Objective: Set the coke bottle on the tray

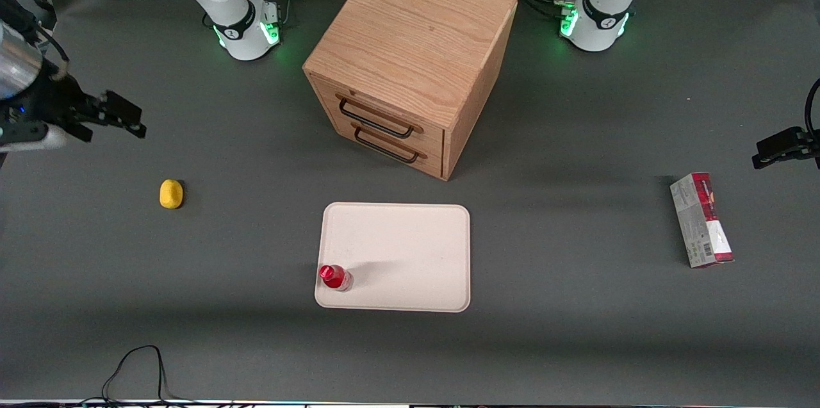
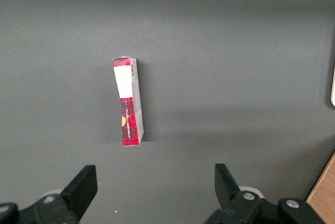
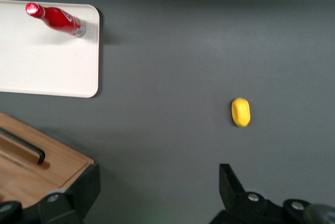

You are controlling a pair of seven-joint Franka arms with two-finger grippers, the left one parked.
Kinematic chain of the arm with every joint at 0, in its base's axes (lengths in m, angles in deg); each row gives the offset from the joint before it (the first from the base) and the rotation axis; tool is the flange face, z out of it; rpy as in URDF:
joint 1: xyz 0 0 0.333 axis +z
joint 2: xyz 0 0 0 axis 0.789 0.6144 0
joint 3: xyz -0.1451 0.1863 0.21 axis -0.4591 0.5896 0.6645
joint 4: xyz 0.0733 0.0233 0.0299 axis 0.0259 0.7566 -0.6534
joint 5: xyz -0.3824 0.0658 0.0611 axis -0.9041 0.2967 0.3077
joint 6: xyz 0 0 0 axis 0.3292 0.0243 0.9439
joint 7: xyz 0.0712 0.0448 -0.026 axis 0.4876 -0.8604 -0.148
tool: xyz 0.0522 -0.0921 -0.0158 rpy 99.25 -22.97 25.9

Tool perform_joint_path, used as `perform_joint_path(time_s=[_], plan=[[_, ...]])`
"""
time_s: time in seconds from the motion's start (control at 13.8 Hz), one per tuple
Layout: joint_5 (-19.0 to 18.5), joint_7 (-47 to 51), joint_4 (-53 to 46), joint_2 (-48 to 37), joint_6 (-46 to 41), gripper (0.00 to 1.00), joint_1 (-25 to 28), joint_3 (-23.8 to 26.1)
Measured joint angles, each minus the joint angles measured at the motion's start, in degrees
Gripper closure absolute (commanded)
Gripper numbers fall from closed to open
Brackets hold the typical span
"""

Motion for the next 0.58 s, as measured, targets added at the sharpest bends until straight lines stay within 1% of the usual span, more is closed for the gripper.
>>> perform_joint_path(time_s=[0.14, 0.58], plan=[[0.0, 0.0, 1.6, -1.9, -0.2, 0.0, 0.0, -0.6], [0.0, 0.0, 2.9, -1.0, 1.0, 0.0, 0.2, -0.5]])
